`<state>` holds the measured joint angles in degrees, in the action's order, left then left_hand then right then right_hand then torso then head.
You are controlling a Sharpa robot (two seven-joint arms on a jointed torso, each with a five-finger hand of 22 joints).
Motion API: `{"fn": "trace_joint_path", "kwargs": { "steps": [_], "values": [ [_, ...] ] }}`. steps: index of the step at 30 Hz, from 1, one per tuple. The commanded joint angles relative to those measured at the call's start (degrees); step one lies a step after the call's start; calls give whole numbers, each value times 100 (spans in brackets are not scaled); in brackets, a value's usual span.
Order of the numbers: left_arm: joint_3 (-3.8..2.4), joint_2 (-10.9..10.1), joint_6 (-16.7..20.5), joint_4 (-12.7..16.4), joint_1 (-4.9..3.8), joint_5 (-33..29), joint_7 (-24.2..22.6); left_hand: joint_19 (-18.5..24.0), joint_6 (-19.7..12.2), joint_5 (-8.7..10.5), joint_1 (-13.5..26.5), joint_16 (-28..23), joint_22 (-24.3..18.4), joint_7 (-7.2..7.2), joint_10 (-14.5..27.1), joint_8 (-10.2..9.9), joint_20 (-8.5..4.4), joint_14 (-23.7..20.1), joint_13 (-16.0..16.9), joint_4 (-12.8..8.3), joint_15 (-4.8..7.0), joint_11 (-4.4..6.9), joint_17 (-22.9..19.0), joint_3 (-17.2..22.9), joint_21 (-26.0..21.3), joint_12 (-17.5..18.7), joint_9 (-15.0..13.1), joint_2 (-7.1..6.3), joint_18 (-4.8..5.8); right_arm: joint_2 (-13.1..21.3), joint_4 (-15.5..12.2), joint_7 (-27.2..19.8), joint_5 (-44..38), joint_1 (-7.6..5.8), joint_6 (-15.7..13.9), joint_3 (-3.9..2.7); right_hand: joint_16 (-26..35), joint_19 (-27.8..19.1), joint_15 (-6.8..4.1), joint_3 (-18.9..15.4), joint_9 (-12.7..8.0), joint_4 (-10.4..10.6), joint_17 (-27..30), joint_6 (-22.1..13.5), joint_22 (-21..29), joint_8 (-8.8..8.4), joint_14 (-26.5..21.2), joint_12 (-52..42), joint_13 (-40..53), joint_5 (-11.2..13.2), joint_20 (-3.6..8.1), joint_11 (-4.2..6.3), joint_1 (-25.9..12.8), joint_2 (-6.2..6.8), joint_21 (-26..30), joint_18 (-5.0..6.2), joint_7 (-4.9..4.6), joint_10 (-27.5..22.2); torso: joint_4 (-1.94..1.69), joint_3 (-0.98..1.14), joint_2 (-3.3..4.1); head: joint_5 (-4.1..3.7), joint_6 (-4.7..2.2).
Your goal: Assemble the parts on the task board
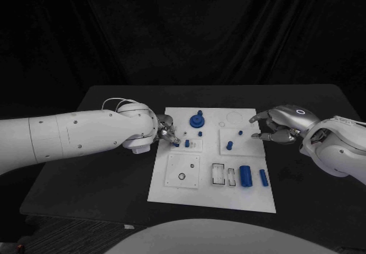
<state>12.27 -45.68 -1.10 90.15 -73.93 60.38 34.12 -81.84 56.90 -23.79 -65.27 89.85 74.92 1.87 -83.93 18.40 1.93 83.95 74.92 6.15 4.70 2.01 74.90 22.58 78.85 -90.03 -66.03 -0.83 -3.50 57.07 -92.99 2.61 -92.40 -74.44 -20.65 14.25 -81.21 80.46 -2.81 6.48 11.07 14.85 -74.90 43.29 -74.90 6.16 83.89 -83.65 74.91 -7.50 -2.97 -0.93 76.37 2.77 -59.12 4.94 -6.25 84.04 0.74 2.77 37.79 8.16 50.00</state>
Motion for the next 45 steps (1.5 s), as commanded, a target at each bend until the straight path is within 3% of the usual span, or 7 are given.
{"fn": "trace_joint_path", "kwargs": {
  "steps": [1,7,11,17,26,38,45],
  "values": [
    [6,-10,-158,11,18,-7,19,25,16,-34,22,15,792,-39,-607,22,-32,605,1508,-122,20,31,1510,141,-40,3,-5,53,15,1,-2,92,7,15,25,-4,18,-46,-38,-4,-8,-37,-664,42,-639,-19,380,26,755,-39,-13,34,9,-59,32,93,-15,-3,3,-2,-2,5,0],
    [7,15,-187,-14,28,-7,-2,43,8,54,90,15,783,-29,-607,17,-23,605,1508,-98,10,20,1510,175,-66,3,-16,42,11,-7,4,91,8,18,29,-4,18,-46,-38,-4,-8,-37,-664,42,-639,-19,380,26,755,-39,-13,34,9,-59,32,93,-15,-3,1,-2,-3,3,0],
    [7,39,-198,-48,38,-7,-8,53,-26,1263,514,15,793,18,-607,-105,8,605,1508,271,-28,-22,1510,-94,-98,3,51,60,10,-8,3,91,8,21,30,-4,18,-46,-38,-4,-8,-37,-664,42,-639,-19,380,26,755,-39,-13,34,9,-59,32,93,-15,-3,1,-1,-4,-1,0],
    [7,53,-227,-98,51,-7,13,67,-13,2062,1152,15,803,125,-607,-502,91,605,1508,951,-110,-122,1510,-878,-150,3,451,80,2,2,1,101,8,23,38,-4,22,-48,-37,-3,-11,-43,-662,46,-635,-21,379,35,745,-43,-13,33,16,-61,45,94,-16,-11,-4,-1,0,-6,0],
    [7,48,-75,-163,58,-7,-101,63,117,1989,1898,15,835,121,-607,-485,99,605,1508,1069,-131,-119,1510,-1590,-174,3,479,376,-5,0,10,105,8,27,48,-4,25,-48,-37,-2,-12,-46,-660,48,-633,-21,379,35,745,-50,-14,33,20,-62,50,95,-17,-10,9,-3,1,-3,0],
    [6,26,-11,-200,59,-7,-127,50,77,1619,1747,15,872,51,-607,-13,70,605,1508,1059,-78,-69,1510,-1968,-196,3,-8,684,-2,1,12,117,8,31,73,-4,39,-43,-37,13,-26,-61,-650,63,-625,-31,379,45,735,-177,-14,31,38,-92,82,96,-20,-11,-6,1,1,-8,0],
    [5,-126,1133,-103,55,-7,-1293,26,-7,1588,1450,15,906,20,-607,249,52,605,1508,1063,-55,-47,1510,-2123,-173,3,-275,634,7,16,-1,109,8,32,37,-4,38,-41,-37,16,-31,-58,-652,66,-623,-35,380,51,729,-213,-14,31,34,-104,91,96,-20,-14,-1,1,0,-38,0]
  ]
}}
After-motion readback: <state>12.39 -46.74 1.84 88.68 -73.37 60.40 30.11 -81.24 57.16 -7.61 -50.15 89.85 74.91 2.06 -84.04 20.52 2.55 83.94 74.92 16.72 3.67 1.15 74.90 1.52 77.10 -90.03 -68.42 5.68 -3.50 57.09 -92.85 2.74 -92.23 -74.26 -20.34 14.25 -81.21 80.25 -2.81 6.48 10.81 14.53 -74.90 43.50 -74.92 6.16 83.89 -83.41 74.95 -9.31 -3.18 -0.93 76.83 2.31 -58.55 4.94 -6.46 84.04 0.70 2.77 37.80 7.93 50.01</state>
